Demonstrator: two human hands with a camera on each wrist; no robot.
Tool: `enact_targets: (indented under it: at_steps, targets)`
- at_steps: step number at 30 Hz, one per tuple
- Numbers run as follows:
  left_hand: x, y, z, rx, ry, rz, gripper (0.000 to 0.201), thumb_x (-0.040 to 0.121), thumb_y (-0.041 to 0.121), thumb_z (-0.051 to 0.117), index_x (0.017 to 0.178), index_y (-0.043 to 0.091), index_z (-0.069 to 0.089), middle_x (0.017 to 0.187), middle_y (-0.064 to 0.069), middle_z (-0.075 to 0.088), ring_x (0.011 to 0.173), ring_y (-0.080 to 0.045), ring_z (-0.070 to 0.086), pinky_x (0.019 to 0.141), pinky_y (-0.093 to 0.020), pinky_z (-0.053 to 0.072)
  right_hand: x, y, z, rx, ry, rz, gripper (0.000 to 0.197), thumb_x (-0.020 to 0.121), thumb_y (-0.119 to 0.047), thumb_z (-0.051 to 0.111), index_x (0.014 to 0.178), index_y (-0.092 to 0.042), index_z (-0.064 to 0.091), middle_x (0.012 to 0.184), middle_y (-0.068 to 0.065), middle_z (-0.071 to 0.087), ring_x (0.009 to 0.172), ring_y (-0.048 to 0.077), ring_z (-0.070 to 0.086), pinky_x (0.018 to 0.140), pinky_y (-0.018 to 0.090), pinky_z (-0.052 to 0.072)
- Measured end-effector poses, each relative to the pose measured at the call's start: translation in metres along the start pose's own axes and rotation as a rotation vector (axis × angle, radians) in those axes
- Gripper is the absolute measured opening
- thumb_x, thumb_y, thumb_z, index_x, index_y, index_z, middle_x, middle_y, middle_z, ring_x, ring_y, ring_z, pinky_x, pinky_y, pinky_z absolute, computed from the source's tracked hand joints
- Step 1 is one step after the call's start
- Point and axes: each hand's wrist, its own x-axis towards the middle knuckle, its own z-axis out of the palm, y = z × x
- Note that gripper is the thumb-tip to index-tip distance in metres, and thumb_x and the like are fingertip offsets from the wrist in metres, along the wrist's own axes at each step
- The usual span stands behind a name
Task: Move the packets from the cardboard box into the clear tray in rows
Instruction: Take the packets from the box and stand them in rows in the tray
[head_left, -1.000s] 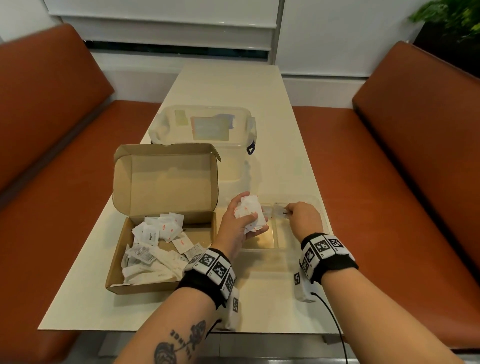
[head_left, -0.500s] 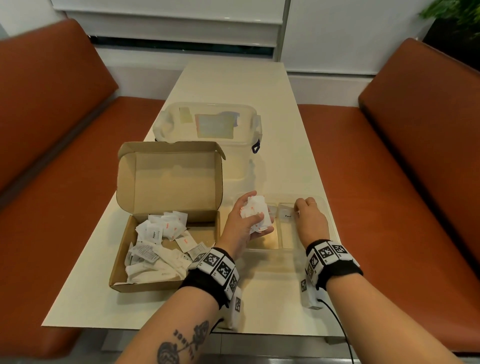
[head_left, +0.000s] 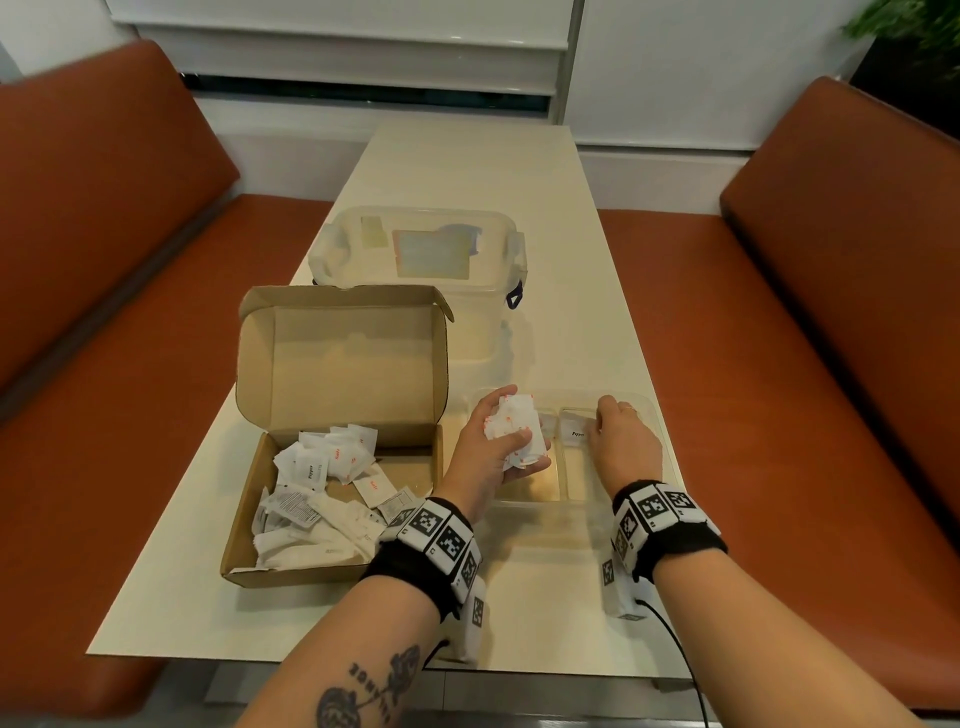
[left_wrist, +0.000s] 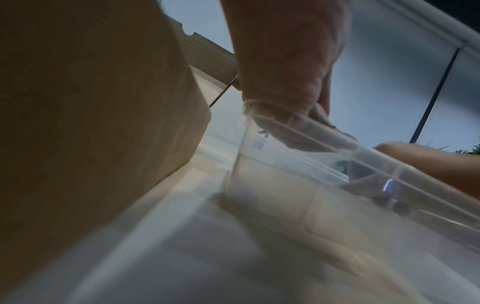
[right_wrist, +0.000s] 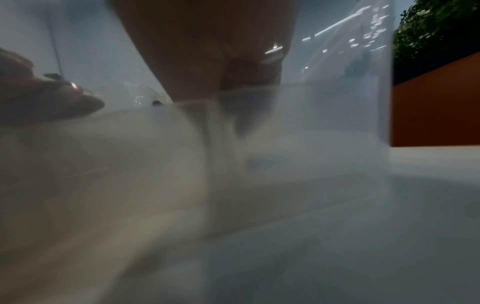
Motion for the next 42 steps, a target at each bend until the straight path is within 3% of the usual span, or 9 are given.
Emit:
enact_targets:
  at_steps: [5,8,11,17,21,26,31,37,42]
  targets:
    - [0.003,-0.003,0.001,0.015,0.019,0.015,0.052,0.085,-0.015,0.056,0.116,0.028,0.058,0.138,-0.014,0.039,0.119,-0.047,0.051,0.071,-0.045,0.060,-0.006,-0.026,-0.018,0.338,0.043,-0.146,0.011,0.090,-0.024,0.058,0.082,-0.017,0.058,0.079,-0.001,0.060,0.071,0.014,0.051,0.062,0.023,0.035]
    - [0.004,-0.004,0.003,0.049,0.032,0.037,0.055,0.082,-0.016,0.059,0.115,0.029,0.057,0.133,-0.010,0.047,0.113,-0.037,0.059,0.071,-0.043,0.060,-0.010,-0.041,-0.026,0.618,-0.091,-0.141,0.005,0.084,-0.020,0.066,0.089,-0.019,0.066,0.083,-0.003,0.062,0.069,0.011,0.053,0.065,0.018,0.043]
    - [0.005,-0.004,0.001,0.050,0.033,0.039,0.056,0.081,-0.016,0.060,0.114,0.029,0.057,0.126,-0.006,0.051,0.109,-0.035,0.061,0.068,-0.041,0.060,-0.011,-0.045,-0.030,0.697,-0.210,-0.105,0.020,0.080,-0.011,0.069,0.100,-0.016,0.070,0.088,0.002,0.063,0.069,0.016,0.054,0.069,0.026,0.051]
    - [0.008,-0.005,-0.001,-0.018,0.084,0.076,0.049,0.084,-0.014,0.057,0.111,0.027,0.058,0.122,-0.004,0.047,0.109,-0.037,0.056,0.062,-0.039,0.060,-0.004,-0.032,-0.031,0.862,-0.139,0.027,0.014,0.083,-0.002,0.065,0.096,-0.004,0.070,0.079,0.009,0.064,0.056,0.013,0.061,0.057,0.016,0.054]
    - [0.010,-0.005,0.000,-0.028,0.139,0.122,0.049,0.086,-0.013,0.056,0.115,0.026,0.057,0.118,-0.004,0.049,0.105,-0.031,0.059,0.061,-0.034,0.060,-0.004,-0.027,-0.028,0.918,-0.088,0.100,0.014,0.088,-0.003,0.060,0.096,-0.009,0.070,0.078,0.002,0.068,0.052,0.004,0.064,0.057,0.014,0.053]
    - [0.012,-0.008,0.001,0.009,0.161,0.157,0.054,0.080,-0.014,0.064,0.119,0.023,0.055,0.118,-0.004,0.048,0.104,-0.031,0.059,0.062,-0.034,0.060,-0.008,-0.034,-0.022,0.993,-0.034,0.133,0.010,0.088,0.001,0.057,0.087,-0.007,0.062,0.084,0.006,0.060,0.065,0.013,0.065,0.054,0.015,0.053]
    - [0.017,-0.007,-0.002,0.007,0.210,0.245,0.059,0.078,-0.017,0.063,0.107,0.034,0.059,0.114,0.001,0.052,0.097,-0.022,0.062,0.061,-0.033,0.059,-0.011,-0.034,-0.024,0.998,-0.145,0.091,0.021,0.089,0.000,0.056,0.107,-0.009,0.063,0.071,0.000,0.056,0.061,0.011,0.063,0.070,0.026,0.058]
    - [0.019,-0.005,-0.007,0.043,0.221,0.290,0.063,0.078,-0.013,0.065,0.098,0.047,0.062,0.116,0.000,0.054,0.101,-0.022,0.061,0.064,-0.034,0.058,-0.014,-0.038,-0.030,1.104,-0.294,0.103,0.020,0.084,0.002,0.065,0.103,-0.001,0.058,0.072,0.009,0.064,0.057,0.016,0.065,0.060,0.024,0.057]
    - [0.017,-0.008,-0.007,0.041,0.195,0.251,0.056,0.081,-0.012,0.063,0.103,0.040,0.060,0.111,0.001,0.055,0.095,-0.022,0.062,0.064,-0.033,0.058,-0.003,-0.036,-0.041,0.989,-0.152,0.040,0.009,0.085,-0.002,0.063,0.088,-0.010,0.065,0.071,0.002,0.067,0.061,0.008,0.061,0.061,0.016,0.051]
